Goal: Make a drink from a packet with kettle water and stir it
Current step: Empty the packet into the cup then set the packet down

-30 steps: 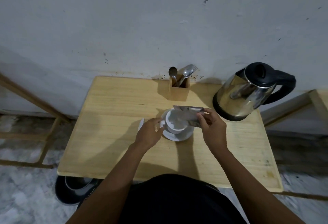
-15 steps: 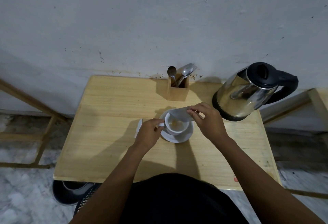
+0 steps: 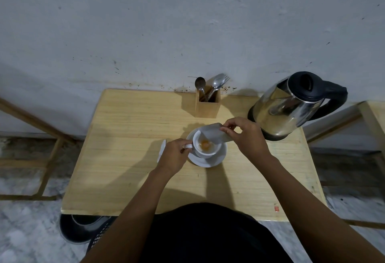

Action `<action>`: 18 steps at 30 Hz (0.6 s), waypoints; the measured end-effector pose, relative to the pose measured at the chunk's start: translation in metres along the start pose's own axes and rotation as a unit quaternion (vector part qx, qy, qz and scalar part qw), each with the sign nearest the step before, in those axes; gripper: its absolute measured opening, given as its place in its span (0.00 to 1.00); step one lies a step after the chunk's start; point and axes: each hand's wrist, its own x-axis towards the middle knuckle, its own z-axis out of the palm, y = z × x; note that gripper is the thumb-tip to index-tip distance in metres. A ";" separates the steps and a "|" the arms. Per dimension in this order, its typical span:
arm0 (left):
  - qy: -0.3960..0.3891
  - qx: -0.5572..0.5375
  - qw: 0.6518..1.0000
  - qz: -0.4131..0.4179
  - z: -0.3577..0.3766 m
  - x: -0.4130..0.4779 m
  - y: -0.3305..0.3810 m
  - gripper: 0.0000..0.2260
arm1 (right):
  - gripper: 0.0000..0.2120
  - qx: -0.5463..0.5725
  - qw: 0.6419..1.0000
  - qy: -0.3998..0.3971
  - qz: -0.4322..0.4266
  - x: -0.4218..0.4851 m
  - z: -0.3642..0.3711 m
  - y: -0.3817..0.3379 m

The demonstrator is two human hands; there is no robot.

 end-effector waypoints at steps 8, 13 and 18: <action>-0.007 -0.021 1.000 -0.016 0.003 0.002 -0.004 0.12 | 0.10 0.018 0.999 0.006 0.051 0.000 -0.003 0.000; -0.013 -0.022 1.000 -0.017 0.003 0.003 -0.007 0.12 | 0.05 0.009 1.000 0.012 0.027 0.000 -0.003 0.000; -0.015 -0.023 0.999 -0.019 0.003 0.003 -0.007 0.12 | 0.07 0.005 0.999 0.020 0.026 0.001 -0.004 -0.001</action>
